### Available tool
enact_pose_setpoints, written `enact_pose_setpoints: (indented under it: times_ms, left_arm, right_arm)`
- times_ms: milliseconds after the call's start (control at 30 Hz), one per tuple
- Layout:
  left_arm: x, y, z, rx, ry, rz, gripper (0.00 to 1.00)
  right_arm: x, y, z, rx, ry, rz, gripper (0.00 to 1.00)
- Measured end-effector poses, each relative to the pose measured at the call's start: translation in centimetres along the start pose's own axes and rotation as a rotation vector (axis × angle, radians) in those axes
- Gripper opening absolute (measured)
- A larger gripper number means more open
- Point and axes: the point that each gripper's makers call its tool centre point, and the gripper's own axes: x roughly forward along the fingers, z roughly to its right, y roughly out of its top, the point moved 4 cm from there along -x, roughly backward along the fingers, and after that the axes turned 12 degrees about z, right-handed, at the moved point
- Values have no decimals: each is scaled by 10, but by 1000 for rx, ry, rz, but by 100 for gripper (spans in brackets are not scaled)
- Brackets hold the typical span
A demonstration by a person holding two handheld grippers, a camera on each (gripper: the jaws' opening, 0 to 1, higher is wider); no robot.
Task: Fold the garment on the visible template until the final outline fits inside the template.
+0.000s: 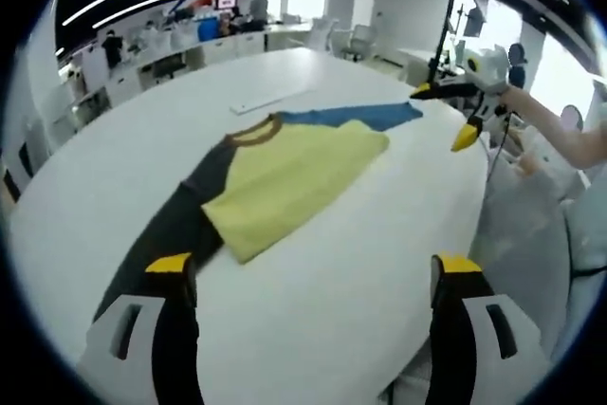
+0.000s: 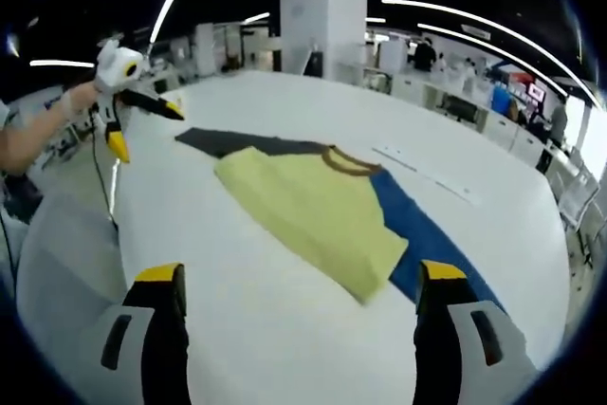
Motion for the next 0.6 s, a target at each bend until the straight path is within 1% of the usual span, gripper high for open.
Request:
enact_pose_setpoints:
  times_ms: [100, 267, 367, 600]
  left_arm:
    - [-4, -2, 1, 1, 10, 1, 100]
    - [-9, -3, 5, -14, 19, 0, 100]
    - [-13, 0, 7, -20, 36, 24, 100]
    - [-18, 3, 10, -20, 51, 46, 99]
  right_arm:
    - [-4, 0, -4, -21, -4, -6, 100]
    - [-10, 1, -9, -8, 0, 1, 100]
    - [-14, 2, -13, -14, -4, 1, 100]
    - [-21, 4, -20, -39, -3, 5, 100]
